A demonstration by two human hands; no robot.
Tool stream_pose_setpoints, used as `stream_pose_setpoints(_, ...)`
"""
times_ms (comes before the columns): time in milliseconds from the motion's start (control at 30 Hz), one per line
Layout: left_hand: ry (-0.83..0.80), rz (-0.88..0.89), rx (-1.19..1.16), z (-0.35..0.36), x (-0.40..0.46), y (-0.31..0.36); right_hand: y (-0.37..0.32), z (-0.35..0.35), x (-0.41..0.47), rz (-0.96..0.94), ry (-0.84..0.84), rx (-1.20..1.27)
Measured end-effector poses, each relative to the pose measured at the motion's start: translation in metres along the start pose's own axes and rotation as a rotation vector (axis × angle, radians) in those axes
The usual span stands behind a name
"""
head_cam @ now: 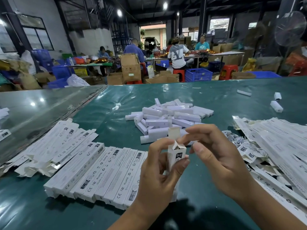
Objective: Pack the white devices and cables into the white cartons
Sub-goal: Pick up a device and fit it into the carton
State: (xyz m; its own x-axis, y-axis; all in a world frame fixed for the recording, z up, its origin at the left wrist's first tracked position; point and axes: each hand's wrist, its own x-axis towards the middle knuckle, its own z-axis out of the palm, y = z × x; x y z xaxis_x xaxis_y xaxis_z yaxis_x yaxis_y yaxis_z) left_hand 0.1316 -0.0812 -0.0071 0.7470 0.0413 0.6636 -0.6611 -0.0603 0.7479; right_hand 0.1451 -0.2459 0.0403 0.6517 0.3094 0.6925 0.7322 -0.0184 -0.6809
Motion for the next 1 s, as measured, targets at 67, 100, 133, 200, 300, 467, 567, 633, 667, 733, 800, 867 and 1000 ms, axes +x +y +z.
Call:
stream_pose_setpoints(67, -0.020, 0.007, 0.010, -0.001, 0.000, -0.002, -0.001, 0.001, 0.001, 0.040, 0.050, 0.082)
stream_pose_setpoints(100, -0.031, 0.015, 0.013, -0.001, 0.000, -0.002, -0.001, 0.001, 0.002, 0.050, 0.074, 0.098)
stream_pose_setpoints(133, -0.042, 0.021, 0.016, -0.001, -0.001, -0.002, -0.003, 0.002, 0.003, 0.057, 0.099, 0.114)
stream_pose_setpoints(200, -0.057, 0.016, 0.019, -0.001, -0.001, 0.000, -0.006, 0.002, 0.006, 0.084, 0.158, 0.150)
stream_pose_setpoints(300, -0.099, 0.032, 0.038, 0.000, -0.003, 0.004, -0.011, 0.001, 0.009, 0.220, 0.205, 0.183)
stream_pose_setpoints(467, -0.127, 0.013, -0.046, 0.005, -0.003, 0.008, -0.014, 0.001, 0.007, 0.212, 0.082, 0.170)
stream_pose_setpoints(567, -0.054, -0.041, -0.139, 0.006, -0.003, 0.009, -0.014, 0.000, 0.008, 0.132, 0.031, 0.023)
stream_pose_setpoints(633, -0.047, -0.069, -0.140, 0.006, -0.003, 0.007, -0.013, -0.002, 0.008, 0.077, 0.022, -0.101)
stream_pose_setpoints(667, -0.052, -0.080, -0.130, 0.006, -0.003, 0.006, -0.013, -0.003, 0.008, 0.049, 0.031, -0.153)
stream_pose_setpoints(733, -0.071, -0.073, -0.092, 0.006, -0.003, 0.005, -0.014, -0.003, 0.007, -0.010, 0.053, -0.223)
stream_pose_setpoints(800, -0.090, -0.043, -0.053, 0.006, -0.003, 0.006, -0.016, -0.003, 0.008, -0.057, 0.067, -0.269)
stream_pose_setpoints(867, -0.097, -0.038, -0.044, 0.006, -0.003, 0.006, -0.016, -0.003, 0.008, -0.073, 0.068, -0.291)
stream_pose_setpoints(1000, -0.100, -0.055, -0.077, 0.006, -0.002, 0.009, -0.015, 0.000, 0.006, -0.144, 0.091, -0.395)
